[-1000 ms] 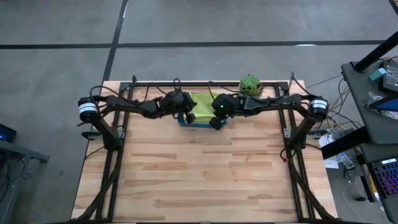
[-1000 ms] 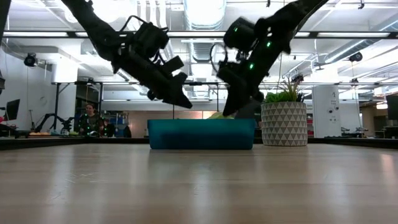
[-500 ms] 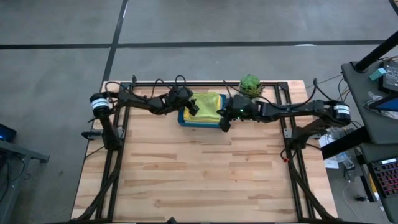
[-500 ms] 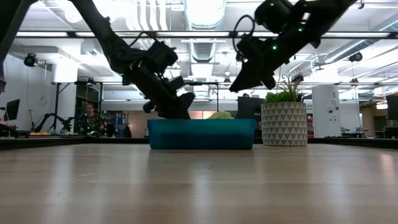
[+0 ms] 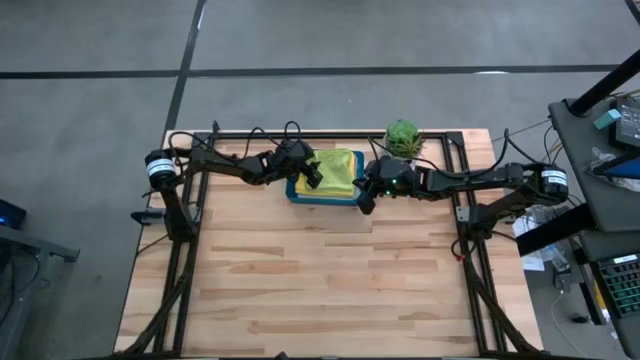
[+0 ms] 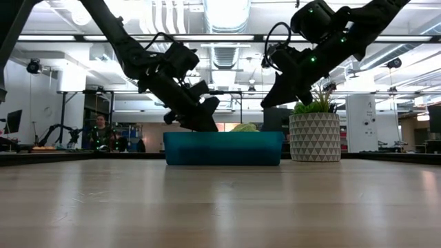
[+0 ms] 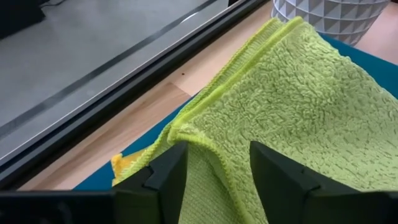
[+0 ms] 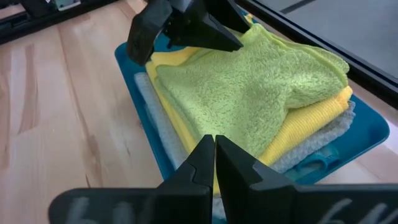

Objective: Fold microfiber towels
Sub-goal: Put the folded green microfiber cloth into the bin

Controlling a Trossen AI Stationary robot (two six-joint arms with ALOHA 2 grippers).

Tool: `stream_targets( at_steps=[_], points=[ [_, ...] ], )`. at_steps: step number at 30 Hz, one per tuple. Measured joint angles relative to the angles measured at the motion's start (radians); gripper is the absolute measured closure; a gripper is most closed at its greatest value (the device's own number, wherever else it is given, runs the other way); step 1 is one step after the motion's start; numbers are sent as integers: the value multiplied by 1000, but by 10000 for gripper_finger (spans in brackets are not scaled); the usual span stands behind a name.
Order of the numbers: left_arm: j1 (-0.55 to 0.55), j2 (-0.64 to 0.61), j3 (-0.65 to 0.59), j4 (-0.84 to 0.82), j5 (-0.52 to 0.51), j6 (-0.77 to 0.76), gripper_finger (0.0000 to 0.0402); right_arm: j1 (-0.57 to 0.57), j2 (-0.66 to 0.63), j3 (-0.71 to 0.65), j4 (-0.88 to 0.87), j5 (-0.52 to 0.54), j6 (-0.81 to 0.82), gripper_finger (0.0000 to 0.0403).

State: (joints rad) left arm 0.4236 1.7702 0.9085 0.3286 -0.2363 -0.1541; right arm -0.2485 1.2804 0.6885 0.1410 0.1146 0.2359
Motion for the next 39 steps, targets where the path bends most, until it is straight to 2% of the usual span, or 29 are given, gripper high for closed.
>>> stream_targets(
  at_steps=[4,10,12,20,28,32,39],
  points=[
    [0,0,1,4,0,7,276,0,0,-5,0,0,0,394],
    [0,0,2,3,0,12,375,0,0,-17,0,0,0,394],
    [0,0,2,4,0,27,394,0,0,-20,0,0,0,394],
    [-1,-68,2,-35,-15,62,400,2,0,-24,0,0,0,394],
    [1,-183,1,-206,-34,82,401,3,0,-25,0,0,26,394],
    [1,-185,0,-278,-77,64,401,3,4,-25,3,-1,34,394],
    [1,-129,-6,-240,-96,55,401,2,34,-26,33,0,40,394]
  ],
)
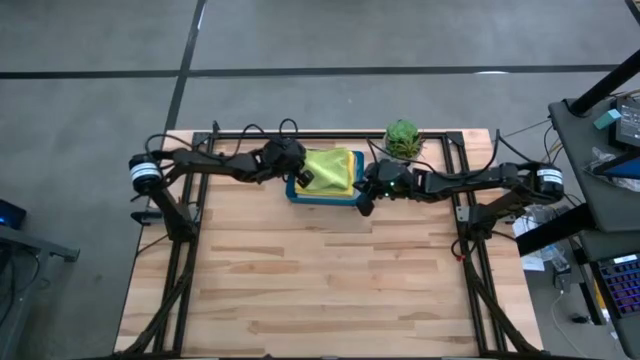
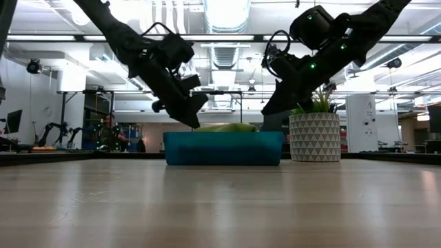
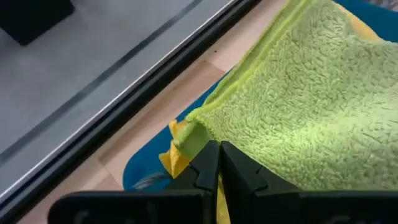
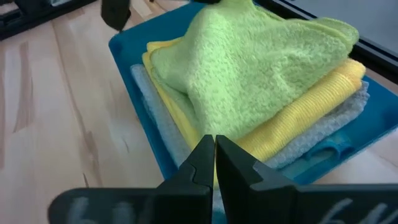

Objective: Fold microfiber towels
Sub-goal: Put the folded green microfiber cloth into the bin

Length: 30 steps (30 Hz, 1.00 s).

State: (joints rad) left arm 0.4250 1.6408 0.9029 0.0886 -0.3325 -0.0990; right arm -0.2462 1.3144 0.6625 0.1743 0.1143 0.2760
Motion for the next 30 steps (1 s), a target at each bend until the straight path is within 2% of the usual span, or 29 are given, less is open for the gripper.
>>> stream_targets(
  at_steps=[4,10,16,25,30],
  points=[
    [0,26,0,28,-3,0,402,0,12,0,33,0,2,394],
    [1,54,0,36,-70,-52,402,-3,7,18,41,0,2,394],
    [1,60,0,33,-72,-52,398,-3,6,34,40,-3,2,394],
    [-1,48,2,-4,-38,-54,310,-3,29,56,40,-10,2,394],
    [-1,-23,8,-53,-35,-28,276,-3,31,58,41,-14,2,394]
  ],
)
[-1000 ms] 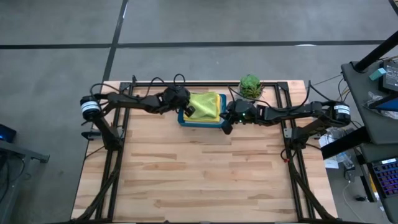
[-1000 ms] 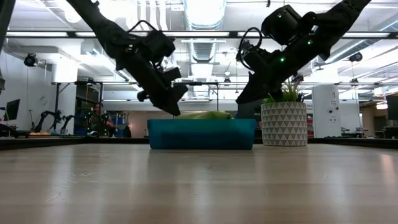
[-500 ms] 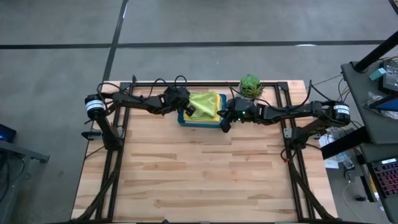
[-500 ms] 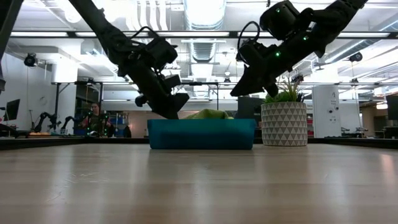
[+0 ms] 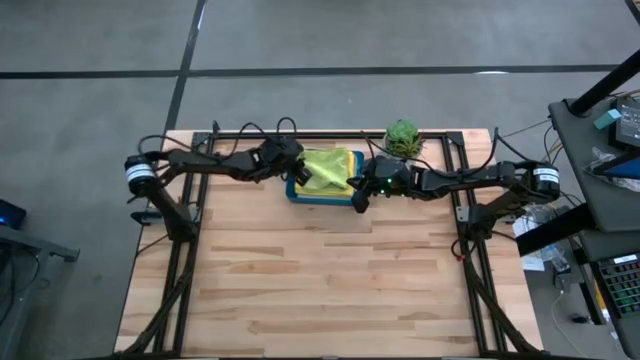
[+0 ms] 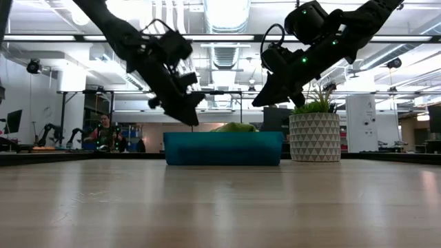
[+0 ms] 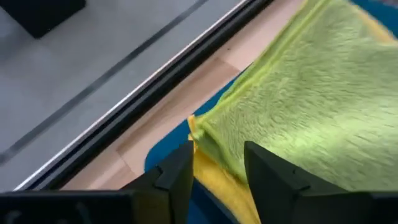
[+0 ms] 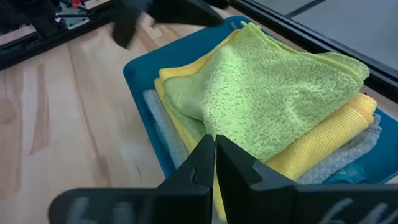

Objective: Fold microfiber towels
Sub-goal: Put the folded green microfiber cloth into the bin

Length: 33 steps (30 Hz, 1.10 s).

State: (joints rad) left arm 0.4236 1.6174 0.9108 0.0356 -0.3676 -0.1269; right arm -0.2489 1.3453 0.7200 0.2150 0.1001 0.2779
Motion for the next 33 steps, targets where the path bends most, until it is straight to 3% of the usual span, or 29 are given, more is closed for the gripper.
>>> stream_targets(
  at_steps=[4,10,17,22,33],
  points=[
    [-10,-81,-2,-57,53,12,270,0,0,0,0,0,-8,394],
    [-46,-122,-30,-62,294,98,270,0,9,-1,19,0,-23,394],
    [-88,-20,-39,-18,289,74,297,-1,115,0,140,11,-40,394],
    [-88,26,-36,-29,283,43,331,-7,176,37,132,21,-52,394],
    [-88,36,-33,-123,283,-6,394,-13,200,123,-108,23,-68,394]
  ],
)
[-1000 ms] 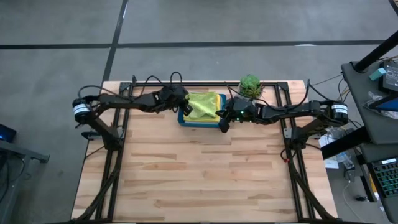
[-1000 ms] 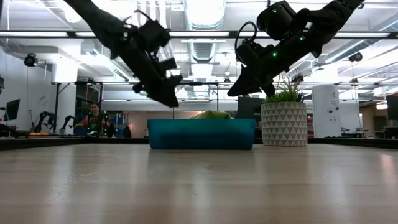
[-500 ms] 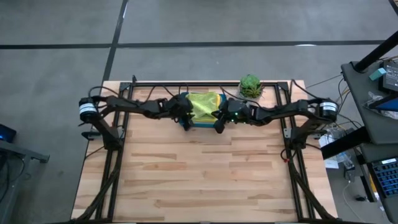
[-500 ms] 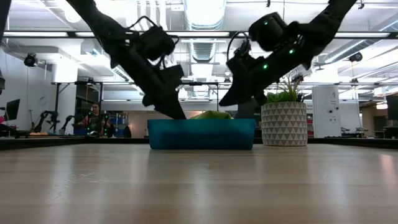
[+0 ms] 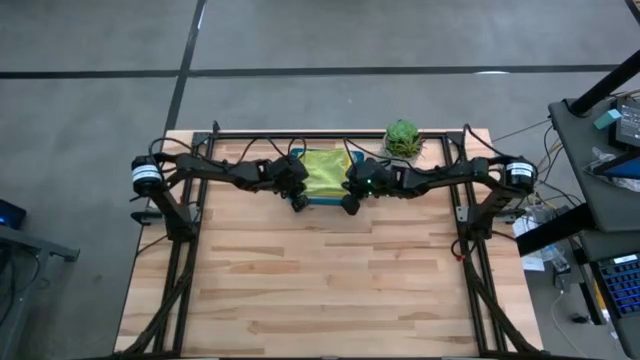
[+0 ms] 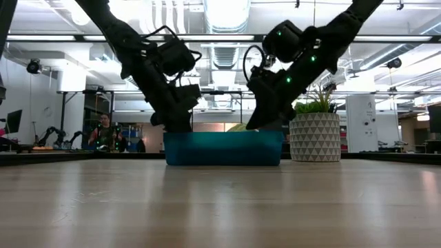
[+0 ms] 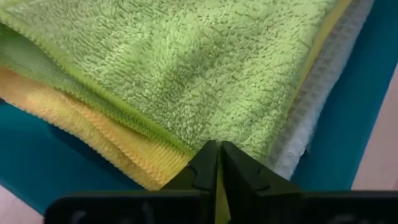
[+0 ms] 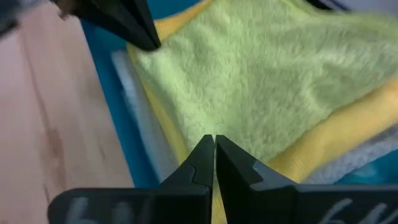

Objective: Fold microfiber towels
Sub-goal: Put the folded green microfiber cloth into the bin, then return to Home Position

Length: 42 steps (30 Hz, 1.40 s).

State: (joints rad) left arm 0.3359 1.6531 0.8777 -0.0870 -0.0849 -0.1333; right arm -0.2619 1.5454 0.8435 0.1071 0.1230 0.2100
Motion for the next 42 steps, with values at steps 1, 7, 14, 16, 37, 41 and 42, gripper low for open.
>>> stream_targets(
  at_steps=[1,7,14,16,37,41,42],
  points=[
    [0,0,4,-8,0,0,397,0,-6,8,-9,0,-5,394],
    [0,-19,23,-12,5,20,400,0,-37,61,-110,4,-30,394],
    [-3,-62,44,-50,15,71,400,3,-46,68,-92,10,-66,394],
    [-32,-123,44,-108,25,101,401,32,-87,25,-60,14,-84,394],
    [-416,-1117,-565,379,55,436,402,218,-901,-672,610,-75,-627,394],
    [-416,-1231,-641,383,55,454,402,218,-1054,-745,650,-74,-593,394],
    [-416,-1257,-662,393,55,454,402,219,-1099,-767,658,-75,-590,394]
  ],
)
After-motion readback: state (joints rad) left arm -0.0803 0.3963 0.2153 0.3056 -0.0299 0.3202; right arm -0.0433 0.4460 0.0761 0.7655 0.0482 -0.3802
